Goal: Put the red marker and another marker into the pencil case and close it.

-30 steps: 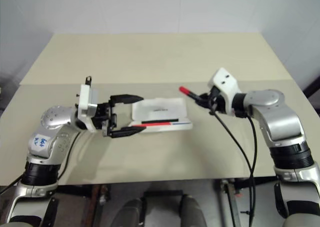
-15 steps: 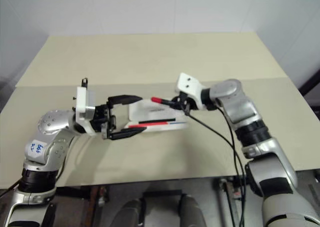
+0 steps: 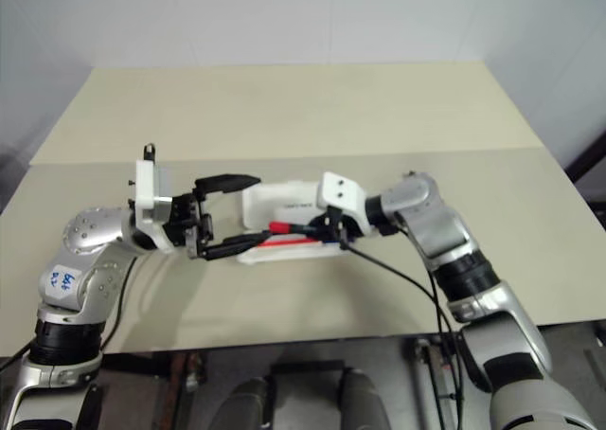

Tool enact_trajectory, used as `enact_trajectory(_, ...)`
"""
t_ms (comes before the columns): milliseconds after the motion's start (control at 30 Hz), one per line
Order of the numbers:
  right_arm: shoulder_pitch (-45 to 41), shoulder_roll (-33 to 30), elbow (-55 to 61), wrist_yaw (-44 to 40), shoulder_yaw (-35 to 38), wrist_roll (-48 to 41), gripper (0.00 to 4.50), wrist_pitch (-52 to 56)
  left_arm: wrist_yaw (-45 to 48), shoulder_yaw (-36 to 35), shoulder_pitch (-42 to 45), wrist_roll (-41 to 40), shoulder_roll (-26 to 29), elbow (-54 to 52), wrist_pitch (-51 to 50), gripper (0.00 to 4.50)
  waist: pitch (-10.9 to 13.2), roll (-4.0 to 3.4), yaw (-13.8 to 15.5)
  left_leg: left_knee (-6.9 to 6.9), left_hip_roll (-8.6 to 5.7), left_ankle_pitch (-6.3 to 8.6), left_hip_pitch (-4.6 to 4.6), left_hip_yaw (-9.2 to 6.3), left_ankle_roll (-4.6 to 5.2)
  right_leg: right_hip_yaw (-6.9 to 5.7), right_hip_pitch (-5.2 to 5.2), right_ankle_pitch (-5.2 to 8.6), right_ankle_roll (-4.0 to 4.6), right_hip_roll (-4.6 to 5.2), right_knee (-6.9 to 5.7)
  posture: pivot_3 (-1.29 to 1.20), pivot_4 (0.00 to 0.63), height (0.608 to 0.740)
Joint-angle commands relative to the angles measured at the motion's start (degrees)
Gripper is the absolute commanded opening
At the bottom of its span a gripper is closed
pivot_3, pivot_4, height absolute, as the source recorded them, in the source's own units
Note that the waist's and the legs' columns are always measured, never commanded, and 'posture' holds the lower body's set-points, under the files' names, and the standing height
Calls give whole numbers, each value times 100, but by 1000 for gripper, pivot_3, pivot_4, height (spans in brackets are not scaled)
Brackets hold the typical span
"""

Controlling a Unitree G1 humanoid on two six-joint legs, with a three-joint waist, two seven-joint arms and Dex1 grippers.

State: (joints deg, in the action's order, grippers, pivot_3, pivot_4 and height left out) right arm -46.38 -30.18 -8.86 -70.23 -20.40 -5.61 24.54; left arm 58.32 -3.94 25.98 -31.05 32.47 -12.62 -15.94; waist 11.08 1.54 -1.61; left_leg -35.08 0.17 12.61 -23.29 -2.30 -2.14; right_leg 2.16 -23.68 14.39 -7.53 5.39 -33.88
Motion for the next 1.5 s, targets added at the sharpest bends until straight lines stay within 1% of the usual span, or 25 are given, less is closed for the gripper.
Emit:
enact_trajectory(33, 152, -54, 283, 19, -88, 63, 613, 65, -33, -78, 136, 14, 16, -25, 153, 4500, 0, 0, -2, 0, 0, 0, 0, 0, 0, 0, 0, 0, 0, 0, -1, 0, 150, 740)
enact_trajectory(200, 313, -49, 331, 64, -172, 168, 613, 19, -18, -62, 145, 28, 15, 2, 196, 4500, 0, 0, 2, -1, 0, -1, 1, 0, -1, 1, 0, 0, 0, 0, -2, 0, 150, 740)
enact_trajectory(333, 328, 120, 184, 231, -325, 363, 613, -196, -54, -28, 152, 33, -20, -28, 199, 4500, 0, 0, -5, -2, 0, -1, 2, 0, -1, 0, 1, 0, 1, 0, -2, 0, 150, 740)
enact_trajectory(500, 244, 373, 82, 497, -592, 801, 613, -838, -72, -22, 147, 43, -41, -38, 219, 4500, -1, 1, -16, -2, 1, -1, 10, 0, -2, 1, 5, 0, 1, -2, -4, 0, 150, 740)
enact_trajectory(667, 298, 537, 171, 575, -792, 1035, 613, -1182, -107, -28, 93, 57, -56, -90, 236, 4500, -1, 1, -7, -4, 2, -6, 12, -1, -10, 1, 10, 1, 4, -2, -5, 0, 150, 740)
enact_trajectory(833, 248, 510, -356, 815, -970, 1534, 613, -1907, -172, -24, 20, 42, -47, -195, 220, 4500, -1, 2, -18, -5, 2, -7, 20, -1, -11, 1, 15, 4, 11, -3, -6, 0, 150, 740)
enact_trajectory(1000, 43, 543, -498, 716, -761, 1378, 613, -1856, -197, -38, -10, 9, -25, -259, 183, 4500, -1, 2, -12, -5, 2, -16, 25, -1, -9, 1, 21, 8, 32, -3, -5, 0, 150, 740)
enact_trajectory(1033, 22, 536, -453, 645, -714, 1302, 613, -1785, -199, -39, -13, 4, -23, -266, 180, 4500, -1, 2, -10, -5, 2, -21, 25, -1, -8, 2, 20, 12, 46, -2, -4, 0, 150, 740)
enact_trajectory(1067, -10, 524, -403, 574, -662, 1225, 613, -1706, -200, -38, -11, -4, -24, -269, 175, 4500, -1, 2, -7, -5, 2, -24, 24, -1, -6, 3, 20, 36, 92, -2, -4, 0, 150, 740)
enact_trajectory(1167, -115, 546, -427, 524, -541, 1107, 613, -1507, -178, -26, 0, -27, -31, -260, 168, 4500, -1, 2, -1, -6, 2, -27, 24, -1, -6, 3, 20, 36, 94, -2, -6, 0, 150, 740)
enact_trajectory(1300, -183, 541, -661, 571, -509, 1152, 613, -1508, -81, -13, -25, -99, 18, -268, 84, 4500, -1, 2, 2, -5, 2, -27, 22, -2, -6, 3, 19, 36, 93, -2, -7, 0, 150, 740)
enact_trajectory(1500, -393, 626, -1134, 878, -366, 1201, 613, -1506, 244, -189, -390, -135, 465, -221, -63, 4500, -1, 2, -12, -5, 1, -30, 23, -2, -2, 3, 17, 34, 97, -3, -10, 0, 150, 740)
